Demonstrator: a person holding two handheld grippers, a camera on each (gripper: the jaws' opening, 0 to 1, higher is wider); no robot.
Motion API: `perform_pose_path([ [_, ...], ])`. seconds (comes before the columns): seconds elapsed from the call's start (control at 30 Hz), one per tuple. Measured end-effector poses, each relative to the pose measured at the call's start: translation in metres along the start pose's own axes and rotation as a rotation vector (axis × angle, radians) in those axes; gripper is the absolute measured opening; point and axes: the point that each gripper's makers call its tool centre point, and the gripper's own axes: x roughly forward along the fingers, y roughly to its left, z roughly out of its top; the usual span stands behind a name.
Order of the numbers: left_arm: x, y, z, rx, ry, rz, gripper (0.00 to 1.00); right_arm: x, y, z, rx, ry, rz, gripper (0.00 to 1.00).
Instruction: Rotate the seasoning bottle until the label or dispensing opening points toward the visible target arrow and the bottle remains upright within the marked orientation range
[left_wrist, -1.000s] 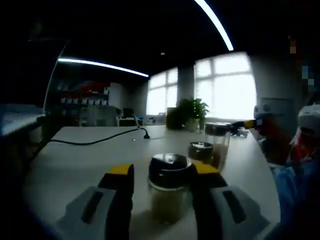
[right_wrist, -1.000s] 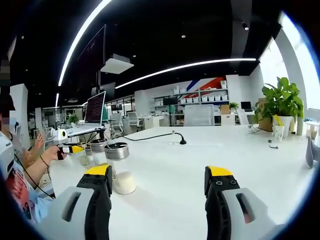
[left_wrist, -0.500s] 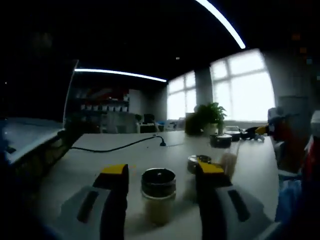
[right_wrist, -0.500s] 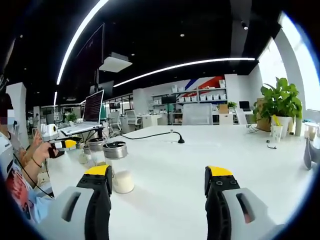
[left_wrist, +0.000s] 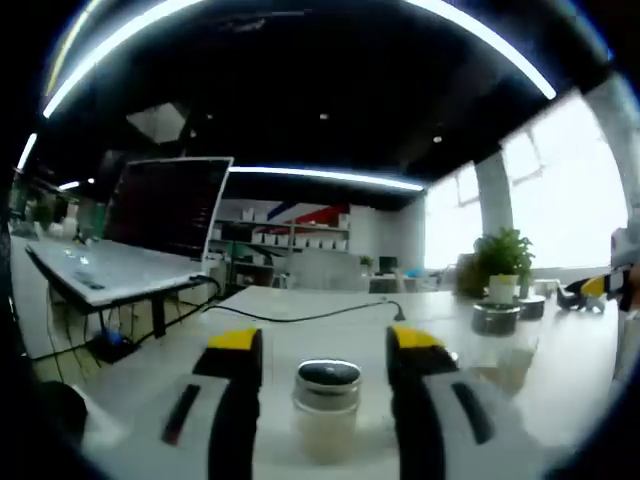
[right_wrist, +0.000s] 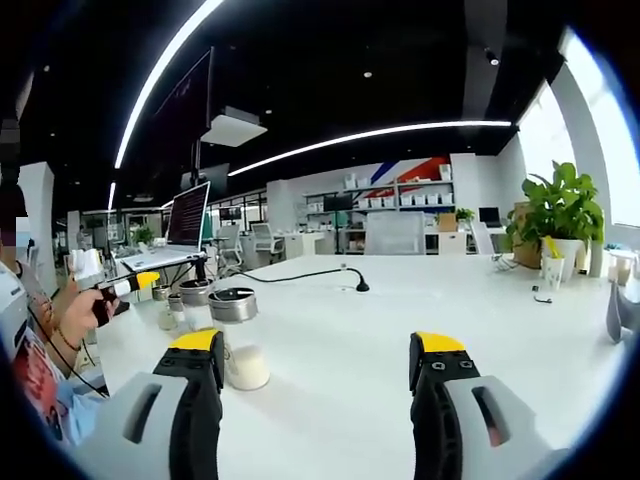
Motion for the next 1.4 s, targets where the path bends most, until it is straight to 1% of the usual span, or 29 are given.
perform_pose_path([
  [0.03, 0.0, 0.0, 0.0, 0.027, -0.009, 0.02, 0.44, 0.0, 0.0, 0.0, 0.0, 0.0, -0.001, 0.77],
  [0.07, 0.0, -0.001, 0.0, 0.075, -0.017, 0.035, 0.39, 0.0, 0.0, 0.0, 0.0, -0.001, -0.001, 0.77],
  [0.1, 0.002, -0.005, -0.001, 0.147, -0.015, 0.045, 0.39, 0.0, 0.0, 0.0, -0.002, 0.0, 0.0, 0.77],
  [0.13, 0.003, -0.009, -0.007, 0.149, 0.01, 0.035, 0.4, 0.0, 0.0, 0.0, -0.004, 0.002, 0.002, 0.77],
  [0.17, 0.004, -0.012, -0.01, 0.132, 0.025, 0.024, 0.41, 0.0, 0.0, -0.001, -0.006, 0.004, 0.003, 0.77],
  [0.2, 0.006, -0.015, -0.016, 0.087, 0.04, 0.005, 0.41, 0.0, -0.001, -0.001, -0.006, 0.003, 0.003, 0.77],
  [0.23, 0.007, -0.014, -0.019, 0.074, 0.039, 0.01, 0.41, -0.001, -0.001, -0.001, -0.004, 0.002, 0.0, 0.77],
  [0.27, 0.009, -0.006, -0.014, 0.12, 0.01, 0.048, 0.41, -0.001, -0.002, 0.0, -0.002, 0.001, -0.002, 0.77],
  [0.3, 0.009, -0.002, -0.02, 0.116, 0.042, 0.068, 0.41, -0.001, -0.002, 0.0, -0.001, 0.0, -0.003, 0.77],
  [0.37, 0.011, -0.001, -0.022, 0.067, 0.031, 0.068, 0.41, -0.001, -0.002, 0.0, -0.002, -0.002, -0.002, 0.77],
  [0.57, 0.016, 0.004, -0.028, 0.063, 0.056, 0.078, 0.41, 0.0, 0.0, 0.0, -0.002, 0.0, 0.002, 0.77],
  [0.63, 0.018, 0.002, -0.032, 0.072, 0.08, 0.061, 0.41, 0.001, 0.0, -0.001, -0.001, 0.003, 0.004, 0.77],
  [0.7, 0.018, 0.001, -0.034, 0.062, 0.085, 0.057, 0.4, 0.001, 0.0, -0.002, 0.0, 0.006, 0.005, 0.77],
  [0.8, 0.018, -0.001, -0.035, 0.079, 0.079, 0.041, 0.34, 0.001, -0.001, -0.002, 0.001, 0.005, 0.003, 0.77],
  [0.87, 0.018, -0.003, -0.035, 0.081, 0.071, 0.021, 0.34, 0.001, -0.001, -0.002, 0.001, 0.004, 0.004, 0.77],
  [0.97, 0.018, -0.004, -0.035, 0.083, 0.066, 0.013, 0.34, 0.002, -0.001, -0.002, 0.003, 0.005, 0.004, 0.77],
  [1.17, 0.019, -0.007, -0.035, 0.078, 0.065, -0.011, 0.34, 0.002, 0.0, -0.003, 0.004, 0.007, 0.008, 0.77],
  [1.33, 0.018, -0.008, -0.036, 0.063, 0.066, -0.037, 0.34, 0.001, -0.005, -0.002, 0.01, 0.004, -0.014, 0.77],
  [1.4, 0.018, -0.008, -0.036, 0.06, 0.07, -0.047, 0.34, 0.001, -0.005, -0.002, 0.004, 0.005, -0.01, 0.77],
])
